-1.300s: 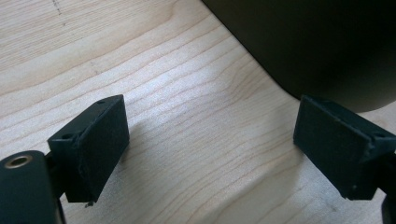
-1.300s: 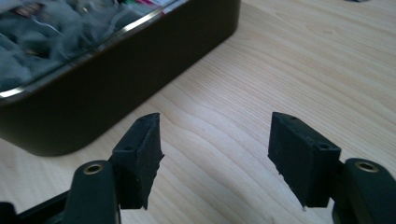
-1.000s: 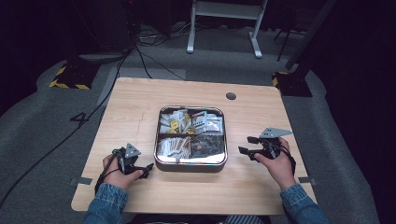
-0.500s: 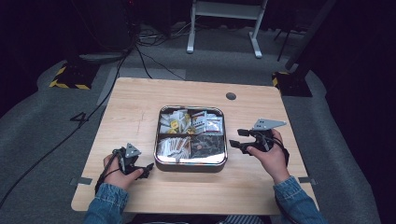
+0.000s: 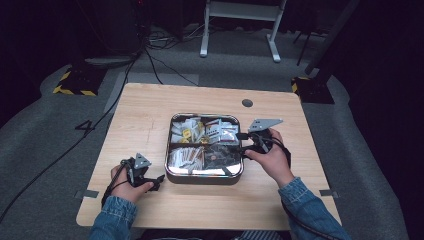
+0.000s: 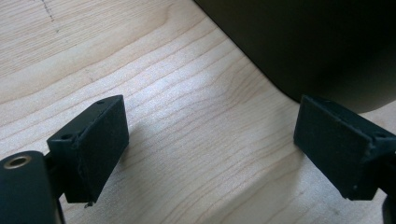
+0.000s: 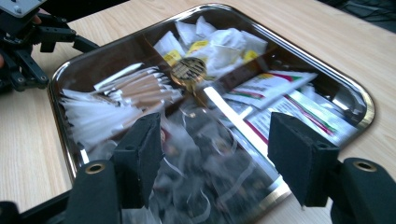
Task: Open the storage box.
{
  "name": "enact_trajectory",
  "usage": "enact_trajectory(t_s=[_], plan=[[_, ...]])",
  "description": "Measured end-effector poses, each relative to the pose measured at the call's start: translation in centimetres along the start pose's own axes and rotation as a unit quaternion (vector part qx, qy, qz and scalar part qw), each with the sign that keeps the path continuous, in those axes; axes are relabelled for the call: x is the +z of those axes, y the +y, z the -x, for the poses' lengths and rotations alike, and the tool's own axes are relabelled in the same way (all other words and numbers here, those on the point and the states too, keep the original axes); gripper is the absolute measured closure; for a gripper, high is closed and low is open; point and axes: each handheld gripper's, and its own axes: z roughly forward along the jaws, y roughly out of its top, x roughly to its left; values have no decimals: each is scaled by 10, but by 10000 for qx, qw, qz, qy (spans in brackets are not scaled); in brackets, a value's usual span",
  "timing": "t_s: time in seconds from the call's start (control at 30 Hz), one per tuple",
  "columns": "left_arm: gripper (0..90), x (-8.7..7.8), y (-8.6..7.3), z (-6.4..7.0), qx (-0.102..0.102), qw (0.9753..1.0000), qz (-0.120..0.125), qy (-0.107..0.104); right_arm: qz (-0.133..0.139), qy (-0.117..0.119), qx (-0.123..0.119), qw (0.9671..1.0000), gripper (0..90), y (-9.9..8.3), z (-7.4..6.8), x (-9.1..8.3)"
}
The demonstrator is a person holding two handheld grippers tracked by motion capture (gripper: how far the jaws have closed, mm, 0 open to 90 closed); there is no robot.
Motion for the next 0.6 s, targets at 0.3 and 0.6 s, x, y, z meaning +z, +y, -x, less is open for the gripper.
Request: enact_trajectory(t_s=[0.3, 0.6], plan=[[105, 0, 0, 0, 2, 10000, 3, 3, -243, 216, -221, 9992, 361, 18, -10, 40], [105, 0, 0, 0, -1, 10000, 4, 3, -415, 313, -13, 9986, 409, 24, -9, 70]])
